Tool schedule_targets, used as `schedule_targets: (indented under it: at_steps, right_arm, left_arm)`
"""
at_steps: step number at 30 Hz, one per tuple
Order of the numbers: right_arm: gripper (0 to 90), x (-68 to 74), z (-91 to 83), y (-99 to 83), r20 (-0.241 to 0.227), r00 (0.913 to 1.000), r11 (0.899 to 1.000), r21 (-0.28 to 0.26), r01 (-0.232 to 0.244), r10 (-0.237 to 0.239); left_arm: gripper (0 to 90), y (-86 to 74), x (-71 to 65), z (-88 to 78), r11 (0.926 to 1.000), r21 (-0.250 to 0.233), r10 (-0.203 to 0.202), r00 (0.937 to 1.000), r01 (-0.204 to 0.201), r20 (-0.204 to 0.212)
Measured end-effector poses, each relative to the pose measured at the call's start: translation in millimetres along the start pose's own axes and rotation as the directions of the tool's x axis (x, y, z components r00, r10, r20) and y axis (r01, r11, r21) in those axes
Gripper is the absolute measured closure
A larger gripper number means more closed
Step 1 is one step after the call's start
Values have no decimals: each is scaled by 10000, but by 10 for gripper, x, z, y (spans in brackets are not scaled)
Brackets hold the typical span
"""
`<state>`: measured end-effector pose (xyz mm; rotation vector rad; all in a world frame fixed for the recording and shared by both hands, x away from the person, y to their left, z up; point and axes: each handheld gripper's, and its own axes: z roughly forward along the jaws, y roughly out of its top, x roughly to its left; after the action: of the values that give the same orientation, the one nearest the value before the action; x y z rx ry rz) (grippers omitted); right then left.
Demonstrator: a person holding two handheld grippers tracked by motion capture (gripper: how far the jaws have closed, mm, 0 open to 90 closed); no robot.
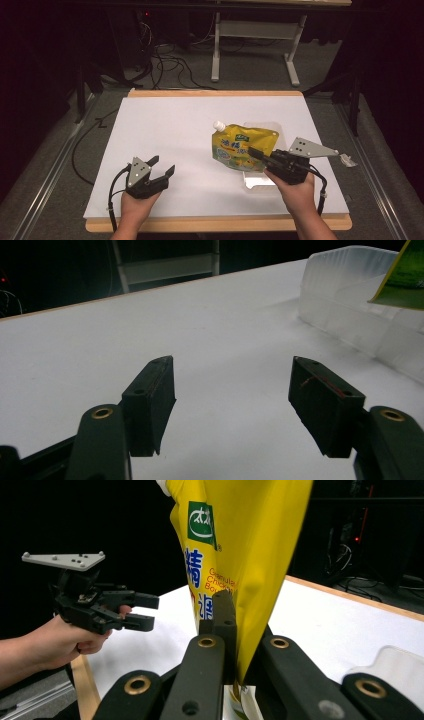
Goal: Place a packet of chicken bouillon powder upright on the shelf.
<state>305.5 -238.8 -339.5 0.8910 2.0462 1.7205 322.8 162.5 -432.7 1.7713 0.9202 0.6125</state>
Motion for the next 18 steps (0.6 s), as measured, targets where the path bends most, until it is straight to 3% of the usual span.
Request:
schedule_targets:
  at_steps: [9, 18]
  right_arm:
    - [900, -130, -184, 12, 524, 9986, 9999, 97, -56, 51]
    - [900, -236, -386, -9, 944, 9952, 9997, -7, -242, 242]
  left_arm:
    - [261, 4, 17, 9, 9999, 78, -86, 9999, 85, 68]
    - [267, 3, -13, 10, 10000, 16, -23, 9995, 23, 318]
